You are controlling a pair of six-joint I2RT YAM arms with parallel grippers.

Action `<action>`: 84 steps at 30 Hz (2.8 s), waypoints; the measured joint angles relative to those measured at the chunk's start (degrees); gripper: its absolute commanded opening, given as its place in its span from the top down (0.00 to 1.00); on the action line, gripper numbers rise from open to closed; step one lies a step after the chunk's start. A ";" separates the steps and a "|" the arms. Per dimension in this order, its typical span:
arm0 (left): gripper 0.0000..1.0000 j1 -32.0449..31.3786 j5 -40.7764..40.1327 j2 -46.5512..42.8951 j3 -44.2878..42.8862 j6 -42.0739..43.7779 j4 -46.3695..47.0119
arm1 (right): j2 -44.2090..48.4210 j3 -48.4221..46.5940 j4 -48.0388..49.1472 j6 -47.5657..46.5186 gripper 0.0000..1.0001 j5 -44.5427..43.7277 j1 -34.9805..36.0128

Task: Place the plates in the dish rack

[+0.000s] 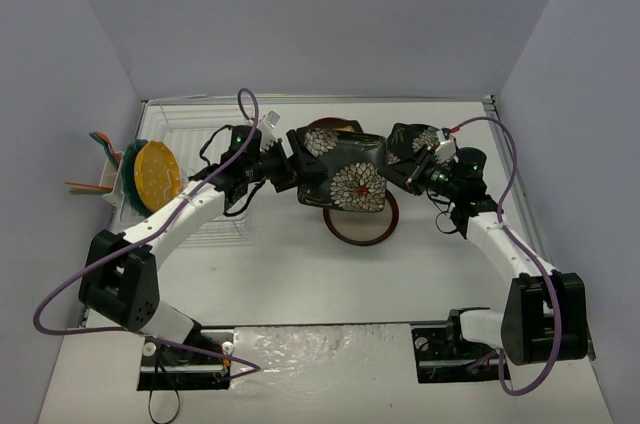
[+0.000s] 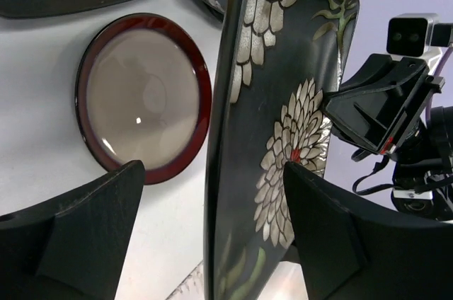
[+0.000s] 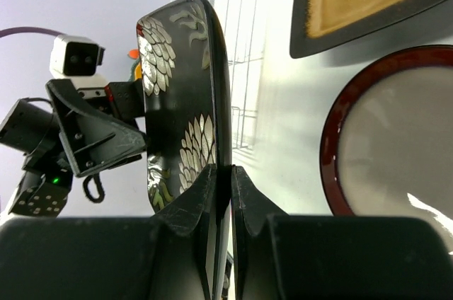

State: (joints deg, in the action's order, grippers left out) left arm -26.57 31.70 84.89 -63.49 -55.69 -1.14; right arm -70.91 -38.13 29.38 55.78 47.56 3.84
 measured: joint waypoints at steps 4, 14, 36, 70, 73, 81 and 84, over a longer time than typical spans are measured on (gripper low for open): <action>0.54 -0.10 1.34 1.51 -0.21 -1.74 2.70 | 0.00 0.00 1.54 0.93 1.00 0.84 0.00; 0.96 -0.30 3.16 2.00 -1.39 -2.33 4.19 | -0.02 0.15 2.32 0.81 1.00 1.37 0.00; 1.00 4.08 -7.13 -3.29 -9.49 20.85 -23.72 | 5.91 -7.83 -16.59 -17.36 0.00 0.17 0.33; 1.00 32.75 -39.04 10.92 -36.76 64.78 -47.66 | 6.32 -9.44 -27.07 -27.38 0.00 -6.22 1.14; 1.00 32.74 -38.11 10.86 -33.82 64.66 -46.23 | 6.32 -9.44 -27.07 -27.39 0.00 -6.28 1.14; 0.84 32.68 -36.82 10.84 -26.96 63.89 -43.36 | 6.16 -9.44 -27.09 -27.39 0.00 -6.91 1.14; 0.65 32.69 -36.85 10.55 -26.55 63.70 -42.41 | 6.14 -9.42 -27.11 -27.39 0.00 -7.19 1.14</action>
State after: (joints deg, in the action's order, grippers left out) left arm 6.11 -5.15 95.44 -90.04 8.01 -43.55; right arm -64.77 -47.55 2.26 28.38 40.37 4.97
